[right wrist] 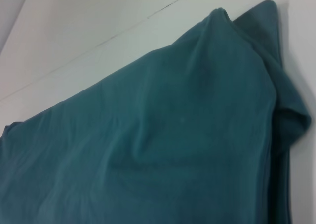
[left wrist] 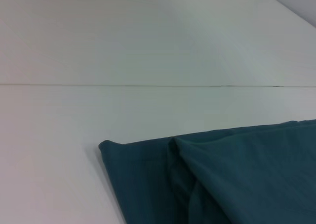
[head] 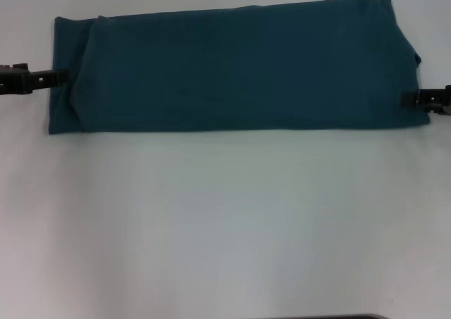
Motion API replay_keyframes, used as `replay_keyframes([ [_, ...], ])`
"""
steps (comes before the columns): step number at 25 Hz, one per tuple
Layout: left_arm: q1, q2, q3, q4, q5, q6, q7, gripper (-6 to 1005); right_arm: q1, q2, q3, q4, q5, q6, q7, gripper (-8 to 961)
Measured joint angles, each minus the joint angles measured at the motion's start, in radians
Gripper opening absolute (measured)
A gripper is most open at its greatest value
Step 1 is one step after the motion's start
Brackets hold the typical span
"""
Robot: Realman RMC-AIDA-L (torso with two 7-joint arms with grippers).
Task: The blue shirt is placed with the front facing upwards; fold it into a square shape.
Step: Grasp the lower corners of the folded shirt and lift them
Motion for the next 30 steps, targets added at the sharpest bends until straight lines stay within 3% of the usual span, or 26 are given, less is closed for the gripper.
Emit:
replay_keyframes([
  [15, -0.001, 0.0, 0.0, 0.005, 0.0, 0.004, -0.001, 934, 0.015, 0.003, -0.005, 0.001, -0.029, 0.006, -0.013, 71],
  [23, -0.004, -0.004, 0.0, 0.011, 0.045, 0.009, -0.015, 933, 0.015, 0.0, -0.005, 0.002, -0.029, 0.006, -0.012, 4],
  [30, -0.006, -0.005, 0.0, 0.034, 0.077, 0.047, -0.014, 934, 0.015, -0.001, -0.005, 0.003, -0.029, 0.006, -0.012, 4],
])
